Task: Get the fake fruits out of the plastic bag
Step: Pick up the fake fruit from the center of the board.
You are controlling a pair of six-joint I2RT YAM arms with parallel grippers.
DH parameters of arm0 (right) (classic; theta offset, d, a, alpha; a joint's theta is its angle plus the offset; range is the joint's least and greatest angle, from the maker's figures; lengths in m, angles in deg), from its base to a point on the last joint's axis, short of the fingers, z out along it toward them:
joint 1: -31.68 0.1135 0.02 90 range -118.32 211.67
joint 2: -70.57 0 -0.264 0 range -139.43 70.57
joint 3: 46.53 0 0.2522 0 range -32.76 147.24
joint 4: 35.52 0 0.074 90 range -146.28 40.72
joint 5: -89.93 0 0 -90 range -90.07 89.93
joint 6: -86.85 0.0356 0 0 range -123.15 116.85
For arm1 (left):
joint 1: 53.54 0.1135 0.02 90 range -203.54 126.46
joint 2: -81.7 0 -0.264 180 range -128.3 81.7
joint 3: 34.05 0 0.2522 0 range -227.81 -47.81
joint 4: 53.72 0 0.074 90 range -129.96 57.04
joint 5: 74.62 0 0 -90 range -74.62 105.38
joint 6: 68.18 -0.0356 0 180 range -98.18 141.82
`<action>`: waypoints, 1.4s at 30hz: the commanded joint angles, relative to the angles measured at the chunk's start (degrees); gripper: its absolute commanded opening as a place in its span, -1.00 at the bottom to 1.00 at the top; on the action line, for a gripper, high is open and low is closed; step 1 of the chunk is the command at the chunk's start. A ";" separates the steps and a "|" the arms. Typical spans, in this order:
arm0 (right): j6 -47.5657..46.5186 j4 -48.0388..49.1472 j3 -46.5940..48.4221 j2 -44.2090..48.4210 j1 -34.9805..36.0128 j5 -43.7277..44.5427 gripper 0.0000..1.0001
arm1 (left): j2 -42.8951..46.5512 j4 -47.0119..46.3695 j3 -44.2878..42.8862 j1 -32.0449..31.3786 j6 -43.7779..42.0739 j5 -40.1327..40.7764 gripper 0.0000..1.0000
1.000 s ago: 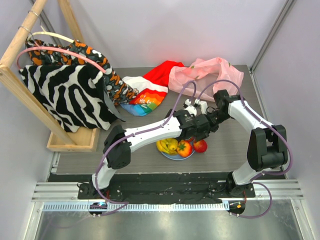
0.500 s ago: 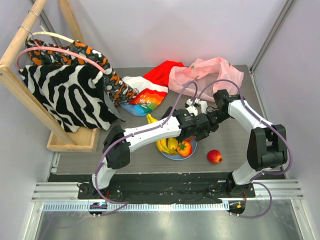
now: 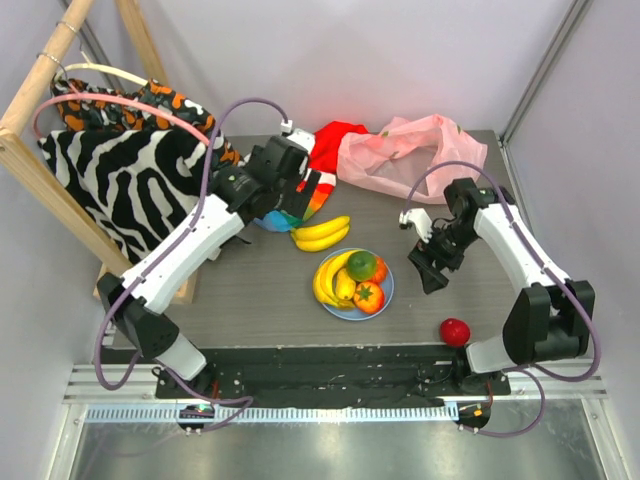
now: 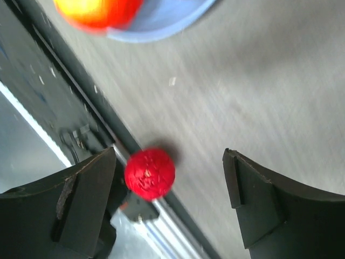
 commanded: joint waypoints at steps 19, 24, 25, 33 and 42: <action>6.48 2.79 -1.31 2.46 -0.50 4.70 0.79 | -31.36 20.87 -26.30 9.08 -46.21 -41.99 0.45; 6.12 2.35 -2.62 3.08 -0.59 4.70 0.79 | -34.01 15.89 -27.57 8.99 -43.57 -43.85 0.44; 6.21 2.35 -2.89 3.25 -0.59 4.62 0.78 | -35.06 15.79 -27.66 8.82 -43.66 -43.85 0.43; 6.65 3.05 -4.74 3.96 -0.59 3.47 0.78 | -38.49 15.70 -27.40 8.73 -43.22 -43.23 0.38; 6.91 2.96 -2.28 2.47 -0.59 2.86 0.76 | -41.04 16.84 -26.88 8.55 -42.87 -42.44 0.02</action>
